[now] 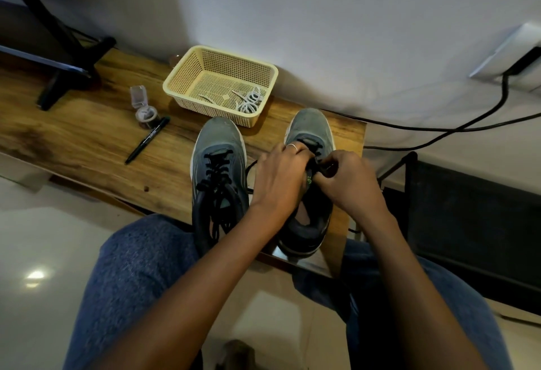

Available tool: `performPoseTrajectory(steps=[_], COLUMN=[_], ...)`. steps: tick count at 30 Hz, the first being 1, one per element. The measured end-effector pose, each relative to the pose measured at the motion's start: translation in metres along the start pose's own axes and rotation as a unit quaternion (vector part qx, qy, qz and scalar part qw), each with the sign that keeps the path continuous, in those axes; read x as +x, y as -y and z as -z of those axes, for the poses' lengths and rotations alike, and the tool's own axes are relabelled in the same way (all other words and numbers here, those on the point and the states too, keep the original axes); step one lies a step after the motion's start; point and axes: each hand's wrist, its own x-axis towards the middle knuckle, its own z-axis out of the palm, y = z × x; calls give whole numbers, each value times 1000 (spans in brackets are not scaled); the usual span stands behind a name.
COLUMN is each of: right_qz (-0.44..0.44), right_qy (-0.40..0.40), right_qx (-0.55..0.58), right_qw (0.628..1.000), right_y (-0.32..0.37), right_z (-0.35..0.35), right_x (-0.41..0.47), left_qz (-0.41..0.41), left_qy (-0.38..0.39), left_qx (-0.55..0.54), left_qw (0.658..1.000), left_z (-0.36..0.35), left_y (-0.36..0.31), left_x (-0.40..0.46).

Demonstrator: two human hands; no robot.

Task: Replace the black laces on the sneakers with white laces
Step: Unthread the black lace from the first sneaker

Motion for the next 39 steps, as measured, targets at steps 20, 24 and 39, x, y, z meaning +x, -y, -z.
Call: performPoseTrajectory(steps=[20, 24, 39], right_qz=[-69, -46, -41], right_qy=[10, 6, 0], right_qx=[62, 22, 20], right_qw=[996, 999, 999], right_y=[-7, -5, 0], right_z=[5, 3, 3], right_x=[4, 2, -1], left_qz=[215, 160, 18], left_qy=[-72, -77, -72], left_qx=[-263, -260, 44], left_qw=[938, 949, 996], left_z=[3, 3, -7], left_y=[2, 1, -1], left_x=[4, 0, 2])
